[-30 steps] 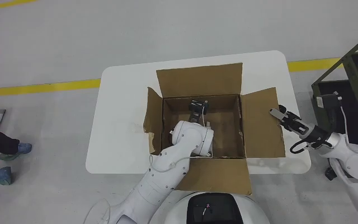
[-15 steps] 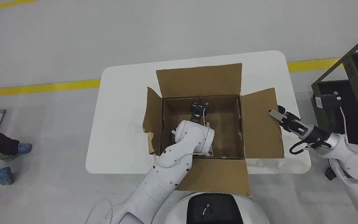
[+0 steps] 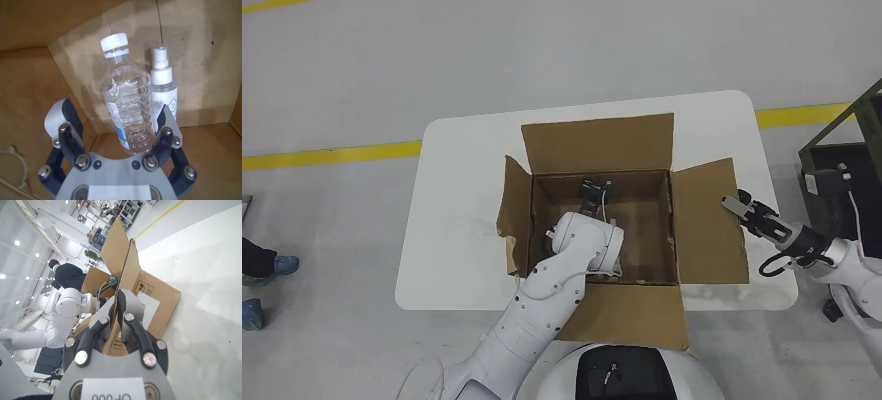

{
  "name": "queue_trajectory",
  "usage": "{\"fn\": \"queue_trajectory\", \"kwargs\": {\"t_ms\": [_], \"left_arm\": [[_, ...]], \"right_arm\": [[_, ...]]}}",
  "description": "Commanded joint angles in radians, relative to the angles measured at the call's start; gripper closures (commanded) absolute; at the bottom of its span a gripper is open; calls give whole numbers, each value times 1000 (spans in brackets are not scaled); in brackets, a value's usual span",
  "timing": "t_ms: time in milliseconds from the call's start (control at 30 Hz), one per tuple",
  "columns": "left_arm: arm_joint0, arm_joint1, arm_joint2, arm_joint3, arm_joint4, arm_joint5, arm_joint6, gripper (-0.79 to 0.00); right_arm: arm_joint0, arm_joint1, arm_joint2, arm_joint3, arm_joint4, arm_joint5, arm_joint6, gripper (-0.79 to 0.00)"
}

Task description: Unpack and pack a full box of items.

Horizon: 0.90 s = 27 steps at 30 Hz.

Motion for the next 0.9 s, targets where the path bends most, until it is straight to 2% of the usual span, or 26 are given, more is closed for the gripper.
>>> {"fn": "queue_trajectory", "kwargs": {"t_ms": [0, 567, 633, 667, 700, 767, 867], "left_arm": [[3, -1, -4, -1, 10, -3, -2, -785], [9, -28, -7, 71, 48, -29, 11, -785], [7, -32, -9, 82, 48, -31, 15, -757], [6, -33, -10, 85, 48, -33, 16, -702], [7, -35, -12, 86, 46, -33, 19, -536], [10, -38, -18, 89, 37, -36, 28, -292], [16, -40, -28, 86, 29, -44, 41, 0]], "right_arm": [[0, 0, 0, 1, -1, -1, 0, 0], [1, -1, 6, 5, 1, -3, 6, 0], [2, -1, 4, 4, 2, -3, 8, 0], [3, -2, 2, 5, 2, -2, 9, 0], [4, -2, 1, 6, 2, -2, 10, 0], [7, -2, -2, 8, 1, -2, 10, 0], [15, -3, -5, 12, 2, 1, 11, 0]]}}
